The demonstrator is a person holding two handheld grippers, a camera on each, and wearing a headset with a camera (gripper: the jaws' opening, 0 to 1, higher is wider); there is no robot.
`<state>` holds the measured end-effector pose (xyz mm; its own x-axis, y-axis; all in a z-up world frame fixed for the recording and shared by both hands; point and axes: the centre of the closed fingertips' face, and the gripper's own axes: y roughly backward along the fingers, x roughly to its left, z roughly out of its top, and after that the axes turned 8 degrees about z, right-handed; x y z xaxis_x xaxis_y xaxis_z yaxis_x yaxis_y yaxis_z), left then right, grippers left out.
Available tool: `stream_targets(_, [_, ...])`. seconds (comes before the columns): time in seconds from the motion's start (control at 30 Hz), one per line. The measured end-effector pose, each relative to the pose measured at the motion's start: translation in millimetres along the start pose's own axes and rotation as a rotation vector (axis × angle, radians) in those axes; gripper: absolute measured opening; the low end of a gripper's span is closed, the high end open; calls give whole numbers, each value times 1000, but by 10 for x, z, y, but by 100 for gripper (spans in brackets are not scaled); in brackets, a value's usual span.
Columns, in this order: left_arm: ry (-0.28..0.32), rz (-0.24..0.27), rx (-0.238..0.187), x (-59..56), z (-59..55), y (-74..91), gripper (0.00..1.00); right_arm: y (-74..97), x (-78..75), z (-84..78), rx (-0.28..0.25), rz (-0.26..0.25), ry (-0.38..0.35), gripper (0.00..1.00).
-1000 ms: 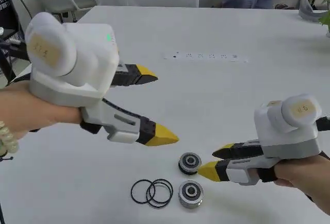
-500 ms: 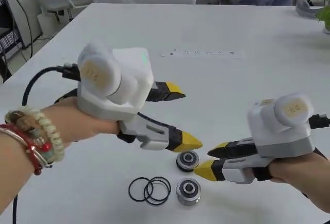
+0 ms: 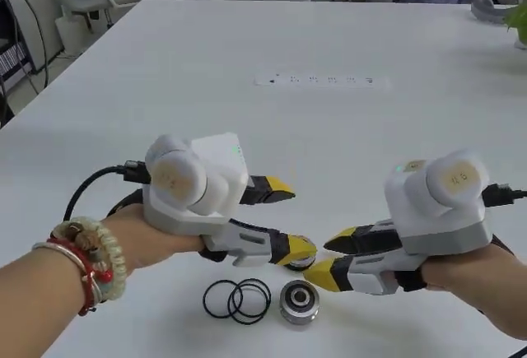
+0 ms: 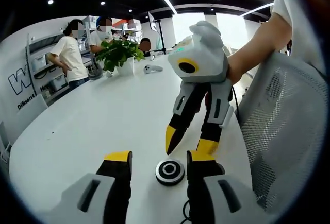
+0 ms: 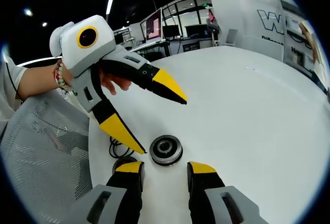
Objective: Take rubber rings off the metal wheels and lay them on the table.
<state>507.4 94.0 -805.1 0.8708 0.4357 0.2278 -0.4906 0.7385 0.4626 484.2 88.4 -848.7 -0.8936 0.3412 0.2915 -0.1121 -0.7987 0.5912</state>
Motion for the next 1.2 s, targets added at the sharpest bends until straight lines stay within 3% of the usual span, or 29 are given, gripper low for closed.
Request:
stream_targets(0.27, [12,-11,40,-50,-160,-44,16,-30,-9,6,-1,-9,21,29])
stream_targets(0.47, [18,-36,64,-129,-230,-66,14,-47,-38,17,-5,-29,29,24])
stream_targets(0.63, [24,-34,83,-128,-277,-73,12,-57,-39,17,-3,-35,34,24])
stream_targets(0.97, [99,-38,76,-138,-291,-70,7,-89,-36,14,-5,-37,29,22])
stream_targets(1.2, [102,-32,77,-140,-289,-70,7,-98,-37,-21,13,-40,50,18])
